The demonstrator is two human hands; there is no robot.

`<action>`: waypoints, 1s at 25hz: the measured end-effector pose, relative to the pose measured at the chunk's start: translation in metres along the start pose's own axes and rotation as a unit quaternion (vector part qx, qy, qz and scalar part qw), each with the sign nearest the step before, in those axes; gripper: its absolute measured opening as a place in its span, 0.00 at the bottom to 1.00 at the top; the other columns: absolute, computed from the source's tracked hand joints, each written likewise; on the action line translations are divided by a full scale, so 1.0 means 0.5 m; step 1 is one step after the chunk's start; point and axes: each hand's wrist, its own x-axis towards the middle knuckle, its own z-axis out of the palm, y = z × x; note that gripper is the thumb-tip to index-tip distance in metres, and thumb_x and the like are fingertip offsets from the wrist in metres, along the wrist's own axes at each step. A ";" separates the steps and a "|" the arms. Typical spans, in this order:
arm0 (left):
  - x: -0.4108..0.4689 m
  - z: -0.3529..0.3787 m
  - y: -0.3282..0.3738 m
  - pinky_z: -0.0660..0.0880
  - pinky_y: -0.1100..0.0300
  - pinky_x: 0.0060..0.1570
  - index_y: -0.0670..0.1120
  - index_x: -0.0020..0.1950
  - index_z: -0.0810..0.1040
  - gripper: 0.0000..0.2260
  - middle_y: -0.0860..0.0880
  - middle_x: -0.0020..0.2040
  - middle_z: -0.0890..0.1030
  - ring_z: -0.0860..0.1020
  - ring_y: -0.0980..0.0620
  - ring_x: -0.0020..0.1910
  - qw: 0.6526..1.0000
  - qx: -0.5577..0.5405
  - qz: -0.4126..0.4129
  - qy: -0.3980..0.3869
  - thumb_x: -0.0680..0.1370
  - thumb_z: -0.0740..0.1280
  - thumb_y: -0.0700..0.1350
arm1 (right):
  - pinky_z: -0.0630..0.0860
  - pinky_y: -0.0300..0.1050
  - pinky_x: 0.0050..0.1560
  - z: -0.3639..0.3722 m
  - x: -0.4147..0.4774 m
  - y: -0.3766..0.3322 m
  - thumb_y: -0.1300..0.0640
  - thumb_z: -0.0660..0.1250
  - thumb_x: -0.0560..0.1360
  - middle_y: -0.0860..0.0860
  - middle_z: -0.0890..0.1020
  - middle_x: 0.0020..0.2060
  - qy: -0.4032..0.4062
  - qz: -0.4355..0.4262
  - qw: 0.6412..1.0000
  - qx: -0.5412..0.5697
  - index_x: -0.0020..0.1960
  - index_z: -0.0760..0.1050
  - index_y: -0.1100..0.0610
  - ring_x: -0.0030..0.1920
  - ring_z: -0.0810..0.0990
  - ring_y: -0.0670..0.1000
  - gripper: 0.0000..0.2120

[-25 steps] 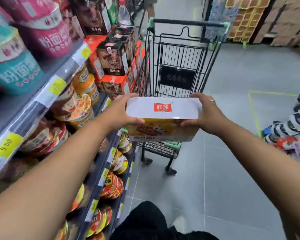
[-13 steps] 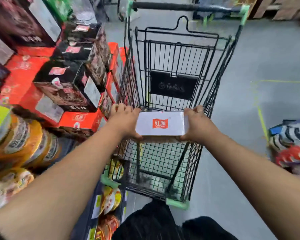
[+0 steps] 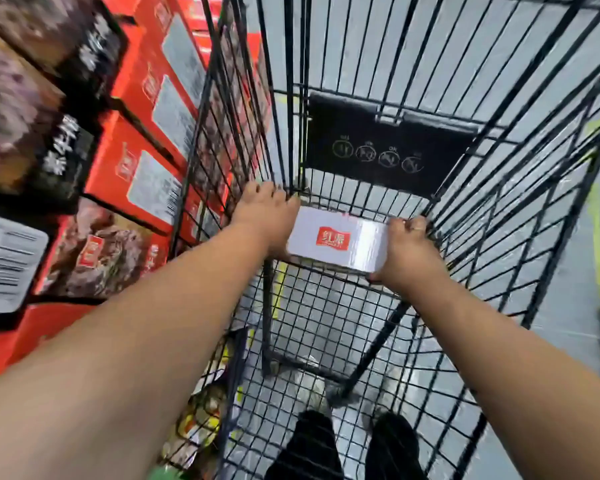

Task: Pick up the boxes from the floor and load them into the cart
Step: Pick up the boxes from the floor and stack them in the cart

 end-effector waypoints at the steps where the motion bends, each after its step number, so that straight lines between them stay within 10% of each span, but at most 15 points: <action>1: 0.027 0.008 -0.007 0.57 0.43 0.68 0.47 0.70 0.63 0.38 0.43 0.67 0.71 0.65 0.41 0.68 1.000 -0.002 0.002 0.011 0.68 0.69 0.65 | 0.77 0.60 0.54 0.012 0.025 0.001 0.51 0.79 0.63 0.61 0.61 0.65 0.009 0.004 1.000 0.009 0.68 0.61 0.57 0.54 0.76 0.66 0.40; 14: 0.149 0.142 -0.043 0.60 0.44 0.68 0.48 0.76 0.56 0.42 0.40 0.73 0.63 0.62 0.38 0.70 0.997 -0.029 -0.069 0.027 0.69 0.73 0.59 | 0.74 0.53 0.53 0.114 0.189 -0.018 0.54 0.76 0.67 0.62 0.52 0.72 0.019 0.003 0.997 0.079 0.75 0.52 0.52 0.54 0.77 0.68 0.45; 25: -0.094 -0.069 0.016 0.60 0.46 0.71 0.49 0.77 0.56 0.42 0.43 0.73 0.63 0.63 0.40 0.71 0.970 -0.155 -0.134 0.128 0.70 0.73 0.59 | 0.71 0.55 0.64 -0.097 -0.009 -0.057 0.45 0.76 0.67 0.60 0.48 0.75 0.037 -0.074 0.994 0.072 0.78 0.49 0.49 0.64 0.71 0.65 0.50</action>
